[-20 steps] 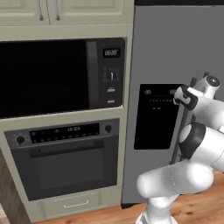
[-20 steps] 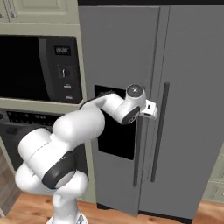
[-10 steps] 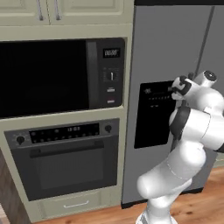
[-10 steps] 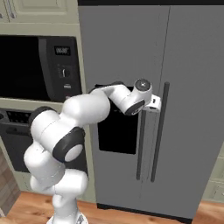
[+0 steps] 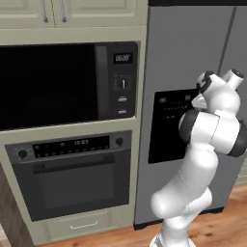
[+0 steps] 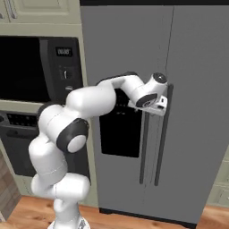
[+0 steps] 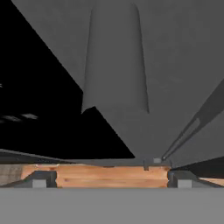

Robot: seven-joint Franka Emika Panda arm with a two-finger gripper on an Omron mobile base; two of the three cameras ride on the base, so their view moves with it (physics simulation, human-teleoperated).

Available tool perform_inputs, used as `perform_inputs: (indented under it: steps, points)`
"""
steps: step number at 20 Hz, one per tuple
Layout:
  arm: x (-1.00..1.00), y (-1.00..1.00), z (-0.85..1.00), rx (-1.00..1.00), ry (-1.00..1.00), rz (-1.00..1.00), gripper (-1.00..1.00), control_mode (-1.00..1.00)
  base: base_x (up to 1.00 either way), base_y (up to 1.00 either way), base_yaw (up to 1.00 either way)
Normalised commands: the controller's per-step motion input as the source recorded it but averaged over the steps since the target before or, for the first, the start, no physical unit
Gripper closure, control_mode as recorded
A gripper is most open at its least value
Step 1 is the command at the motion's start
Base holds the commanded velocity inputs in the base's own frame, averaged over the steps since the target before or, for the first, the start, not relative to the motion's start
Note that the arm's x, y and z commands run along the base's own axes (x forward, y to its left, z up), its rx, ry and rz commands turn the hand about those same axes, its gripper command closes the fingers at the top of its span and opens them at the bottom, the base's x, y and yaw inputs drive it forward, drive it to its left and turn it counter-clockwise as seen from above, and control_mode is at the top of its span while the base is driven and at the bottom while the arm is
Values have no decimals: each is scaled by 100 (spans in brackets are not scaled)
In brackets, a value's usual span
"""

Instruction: Take the bottled waters from the counter and place them in the freezer to freeze. Close the freezer door after placing the bottles.

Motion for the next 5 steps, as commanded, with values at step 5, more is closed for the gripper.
perform_inputs:
  steps: [5]
  points:
    - [27, 17, 0, 0, 0, 0, -100, -100, 0, 0, 0]
